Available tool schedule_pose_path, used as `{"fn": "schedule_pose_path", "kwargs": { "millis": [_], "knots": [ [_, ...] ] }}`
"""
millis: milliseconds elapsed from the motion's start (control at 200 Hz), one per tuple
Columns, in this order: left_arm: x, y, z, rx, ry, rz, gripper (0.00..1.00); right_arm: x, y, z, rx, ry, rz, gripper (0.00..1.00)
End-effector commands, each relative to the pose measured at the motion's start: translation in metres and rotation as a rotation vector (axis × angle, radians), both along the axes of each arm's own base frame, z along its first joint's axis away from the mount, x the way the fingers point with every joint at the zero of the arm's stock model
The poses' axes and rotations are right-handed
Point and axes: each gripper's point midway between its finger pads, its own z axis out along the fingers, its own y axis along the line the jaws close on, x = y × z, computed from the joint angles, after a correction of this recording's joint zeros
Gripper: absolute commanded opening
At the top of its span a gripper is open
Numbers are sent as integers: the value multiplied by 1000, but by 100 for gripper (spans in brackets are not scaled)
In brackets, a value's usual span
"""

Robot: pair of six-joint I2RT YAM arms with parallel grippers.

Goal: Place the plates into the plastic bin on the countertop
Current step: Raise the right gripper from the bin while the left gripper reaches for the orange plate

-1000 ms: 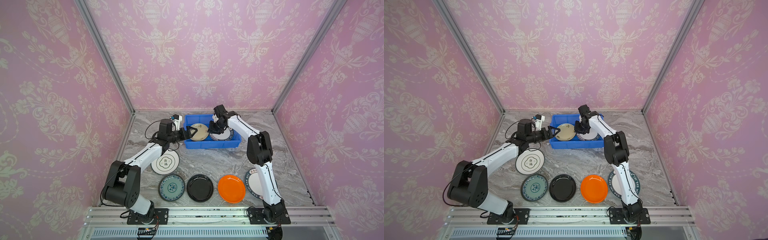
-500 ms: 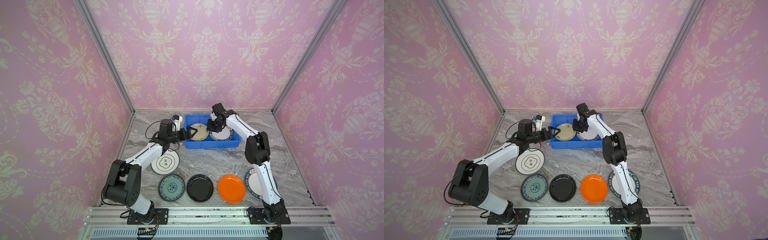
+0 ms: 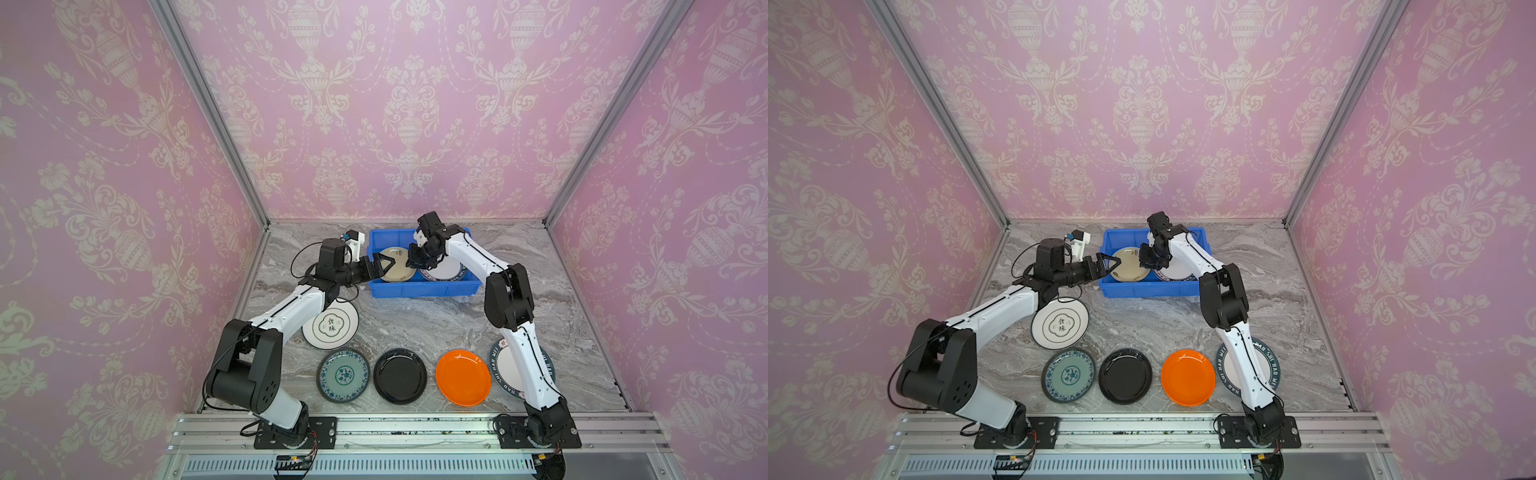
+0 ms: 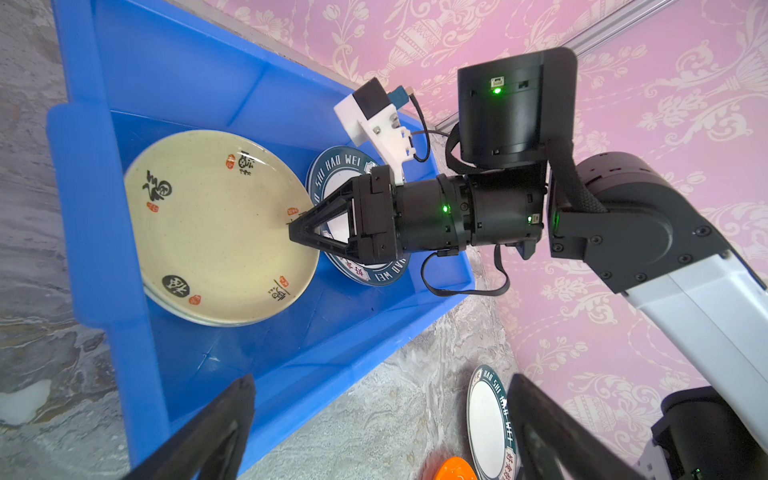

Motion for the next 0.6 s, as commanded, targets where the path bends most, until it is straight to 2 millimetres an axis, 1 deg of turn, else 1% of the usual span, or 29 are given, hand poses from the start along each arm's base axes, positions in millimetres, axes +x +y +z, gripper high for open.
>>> {"fn": "schedule_pose_path", "kwargs": {
  "millis": [0,25,100,110,120,125,140,180,225,260,270,280,310,320,370,455,495,540,595],
  "knots": [
    [-2,2,3,0,-6,-9,97,7,10,66,127,-109,10,20],
    [-3,2,3,0,-6,-11,97,8,10,77,142,-128,11,21],
    [-6,1,2,5,-4,-23,96,9,3,108,159,-187,6,21],
    [-7,0,2,6,-5,-26,96,9,2,115,166,-200,7,21],
    [-8,0,2,8,-4,-29,96,9,1,117,168,-205,9,21],
    [-8,-1,2,9,-5,-31,96,8,0,123,174,-215,9,21],
    [-10,-1,2,14,-8,-37,96,8,-1,126,180,-222,11,21],
    [-14,-5,1,36,-8,-55,96,5,-7,142,198,-254,12,21],
    [-20,-11,0,73,-10,-85,96,1,-16,161,216,-290,-1,21],
    [-25,-18,-1,104,-17,-113,96,-4,-24,168,220,-310,-18,22],
    [-27,-20,-2,113,-17,-121,96,-5,-28,174,222,-322,-25,22],
    [-28,-22,-2,121,-20,-130,96,-7,-30,173,221,-321,-31,22],
    [-34,-30,-2,143,-26,-159,96,-11,-41,182,224,-347,-54,23],
    [-36,-33,-4,149,-24,-169,96,-13,-44,181,222,-346,-62,22],
    [-44,-46,-4,169,-31,-217,96,-21,-62,192,237,-378,-106,23],
    [-61,-70,-9,170,-29,-303,96,-40,-91,198,274,-381,-182,24],
    [-69,-80,-10,167,-28,-344,95,-50,-101,200,285,-388,-189,25],
    [-81,-92,-13,164,-26,-396,95,-63,-111,199,286,-389,-201,25],
    [-100,-109,-19,166,-13,-481,94,-78,-120,201,297,-408,-210,26]
  ]
}}
